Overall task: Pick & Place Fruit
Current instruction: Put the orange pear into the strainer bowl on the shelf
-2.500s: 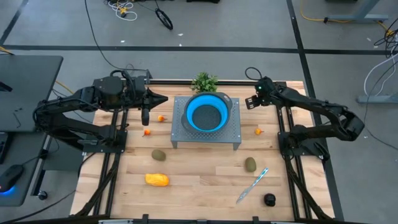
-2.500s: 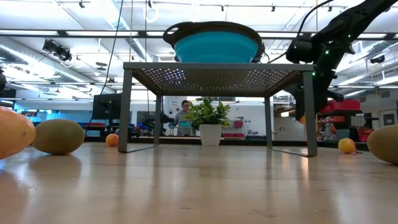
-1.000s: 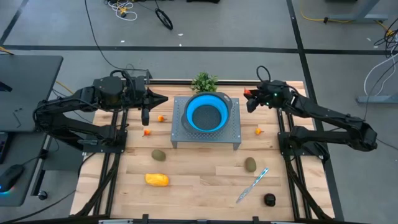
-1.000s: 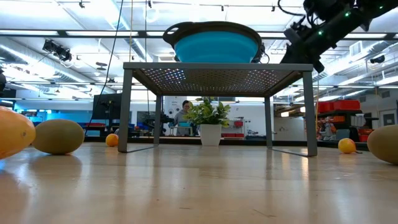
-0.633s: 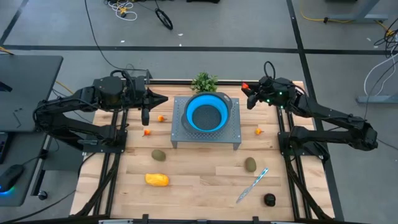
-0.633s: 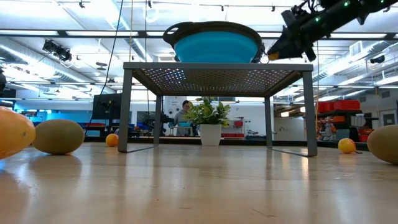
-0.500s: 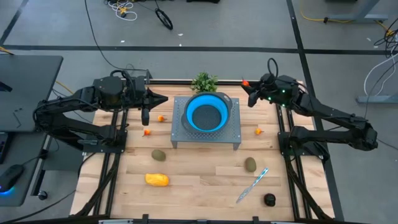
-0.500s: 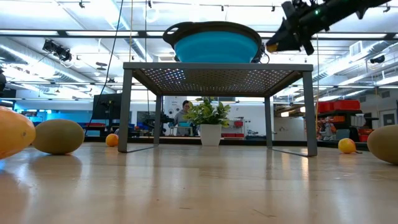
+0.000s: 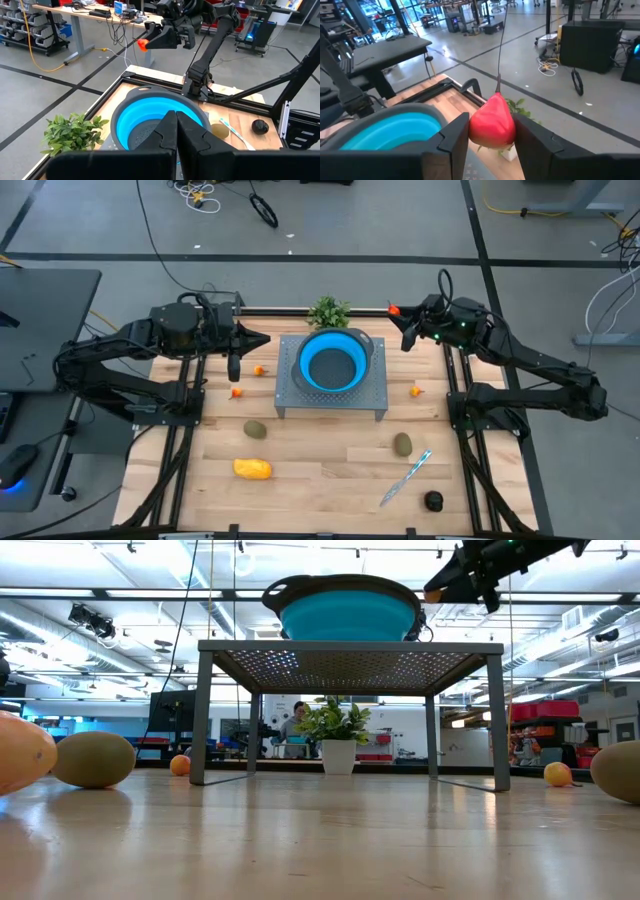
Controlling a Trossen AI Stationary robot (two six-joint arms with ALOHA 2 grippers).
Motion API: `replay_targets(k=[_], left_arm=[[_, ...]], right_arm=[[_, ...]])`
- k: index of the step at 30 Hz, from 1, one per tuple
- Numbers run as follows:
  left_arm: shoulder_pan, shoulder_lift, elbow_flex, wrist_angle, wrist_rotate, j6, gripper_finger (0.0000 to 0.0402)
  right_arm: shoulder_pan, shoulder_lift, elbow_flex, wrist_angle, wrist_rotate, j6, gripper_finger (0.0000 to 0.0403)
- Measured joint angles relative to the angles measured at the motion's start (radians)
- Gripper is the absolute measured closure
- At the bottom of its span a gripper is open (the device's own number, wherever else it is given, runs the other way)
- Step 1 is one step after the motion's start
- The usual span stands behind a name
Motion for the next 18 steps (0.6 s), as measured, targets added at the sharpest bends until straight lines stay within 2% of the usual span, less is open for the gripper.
replay_targets(k=[8, 18], left_arm=[[0.000, 0.000, 0.000, 0.000, 0.000, 0.010, 0.0401], [0.000, 0.000, 0.000, 0.000, 0.000, 0.016, 0.0401]], right_arm=[[0.036, 0.000, 0.001, 0.001, 0.005, 0.000, 0.0254], [0.194, 0.000, 0.001, 0.027, 0.006, 0.007, 0.0254]])
